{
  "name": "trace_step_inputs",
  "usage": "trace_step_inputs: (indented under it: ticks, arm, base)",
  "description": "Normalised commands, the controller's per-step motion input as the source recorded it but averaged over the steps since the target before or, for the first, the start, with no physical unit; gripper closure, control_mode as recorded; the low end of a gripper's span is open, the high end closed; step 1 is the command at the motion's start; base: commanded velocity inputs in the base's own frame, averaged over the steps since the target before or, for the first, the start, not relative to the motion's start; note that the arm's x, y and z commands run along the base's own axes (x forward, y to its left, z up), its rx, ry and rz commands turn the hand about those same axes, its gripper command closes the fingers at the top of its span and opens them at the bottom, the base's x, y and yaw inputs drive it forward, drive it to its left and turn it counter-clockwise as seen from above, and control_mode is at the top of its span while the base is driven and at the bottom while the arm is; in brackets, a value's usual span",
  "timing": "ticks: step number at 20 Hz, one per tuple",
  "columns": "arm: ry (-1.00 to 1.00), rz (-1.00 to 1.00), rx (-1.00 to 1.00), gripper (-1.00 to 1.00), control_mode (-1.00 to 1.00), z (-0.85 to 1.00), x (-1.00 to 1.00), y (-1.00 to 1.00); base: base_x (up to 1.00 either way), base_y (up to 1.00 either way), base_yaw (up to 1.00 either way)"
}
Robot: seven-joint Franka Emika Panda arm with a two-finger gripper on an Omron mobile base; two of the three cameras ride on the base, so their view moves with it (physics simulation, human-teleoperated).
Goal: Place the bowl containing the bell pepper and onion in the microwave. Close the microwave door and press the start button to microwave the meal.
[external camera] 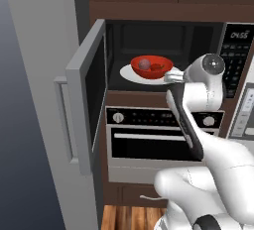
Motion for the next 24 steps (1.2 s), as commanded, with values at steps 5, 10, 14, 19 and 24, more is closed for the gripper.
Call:
trace_step_inputs:
  ticks: [5, 10, 14, 19, 24]
  arm:
    - [0.00, 0.34, -0.68, -1.00, -1.00, 0.33, -1.00, 0.67]
    - [0.00, 0.32, -0.68, -1.00, -1.00, 0.37, -1.00, 0.61]
    - [0.00, 0.27, -0.66, -1.00, -1.00, 0.48, -1.00, 0.61]
    - [0.00, 0.20, -0.62, -1.00, -1.00, 0.66, -1.00, 0.61]
    - [0.00, 0.06, -0.52, -1.00, -1.00, 0.28, -0.67, 0.97]
  base:
    - [0.00, 0.00, 0.00]
    - [0.00, 0.00, 0.00]
    - [0.00, 0.00, 0.00]
    - [0.00, 0.00, 0.00]
    - [0.00, 0.00, 0.00]
